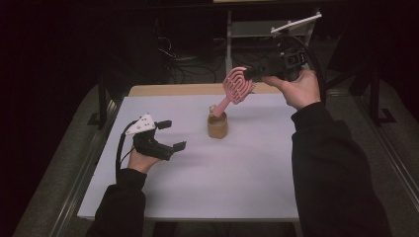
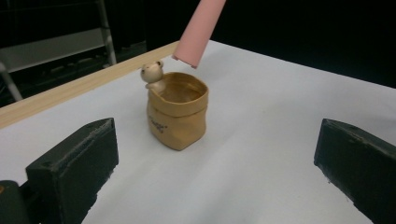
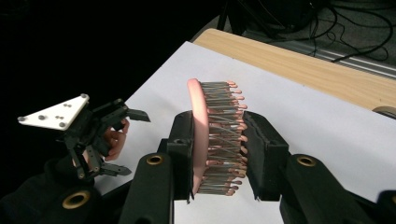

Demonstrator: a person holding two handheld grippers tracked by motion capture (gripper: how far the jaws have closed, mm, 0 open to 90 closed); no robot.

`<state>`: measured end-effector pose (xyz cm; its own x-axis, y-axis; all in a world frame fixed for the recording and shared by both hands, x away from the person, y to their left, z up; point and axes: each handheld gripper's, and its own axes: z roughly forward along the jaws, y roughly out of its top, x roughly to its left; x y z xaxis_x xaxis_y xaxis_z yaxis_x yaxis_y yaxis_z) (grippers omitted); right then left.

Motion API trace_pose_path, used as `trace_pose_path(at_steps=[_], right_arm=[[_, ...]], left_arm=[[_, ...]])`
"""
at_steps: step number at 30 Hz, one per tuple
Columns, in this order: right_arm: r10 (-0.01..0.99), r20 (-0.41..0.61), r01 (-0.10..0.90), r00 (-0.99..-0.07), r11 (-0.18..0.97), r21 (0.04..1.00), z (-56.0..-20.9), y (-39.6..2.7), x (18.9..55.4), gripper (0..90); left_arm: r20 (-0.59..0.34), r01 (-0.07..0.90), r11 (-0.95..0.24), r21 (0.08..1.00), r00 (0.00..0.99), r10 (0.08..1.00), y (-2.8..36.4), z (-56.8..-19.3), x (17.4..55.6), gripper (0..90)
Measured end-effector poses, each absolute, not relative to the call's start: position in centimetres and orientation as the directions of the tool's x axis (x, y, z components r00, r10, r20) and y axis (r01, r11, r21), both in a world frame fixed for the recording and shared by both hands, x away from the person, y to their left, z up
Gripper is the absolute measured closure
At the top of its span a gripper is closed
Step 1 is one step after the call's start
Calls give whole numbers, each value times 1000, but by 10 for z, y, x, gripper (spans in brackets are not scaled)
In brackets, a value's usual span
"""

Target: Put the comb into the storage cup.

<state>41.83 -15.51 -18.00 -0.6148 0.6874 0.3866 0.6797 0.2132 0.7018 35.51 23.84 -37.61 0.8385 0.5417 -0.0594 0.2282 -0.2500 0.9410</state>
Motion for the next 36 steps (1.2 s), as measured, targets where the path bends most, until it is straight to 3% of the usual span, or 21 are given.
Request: trace_pose_path(at_steps=[11,36], right_arm=[[694,389,701,-606,234,674,-193,-147,433,645],[688,418,736,-593,253,628,-239,-132,454,644]], left_arm=[[-98,244,-167,955,793,601,265,-385,356,0],[-98,253,-164,953,775,624,268,-390,356,0]])
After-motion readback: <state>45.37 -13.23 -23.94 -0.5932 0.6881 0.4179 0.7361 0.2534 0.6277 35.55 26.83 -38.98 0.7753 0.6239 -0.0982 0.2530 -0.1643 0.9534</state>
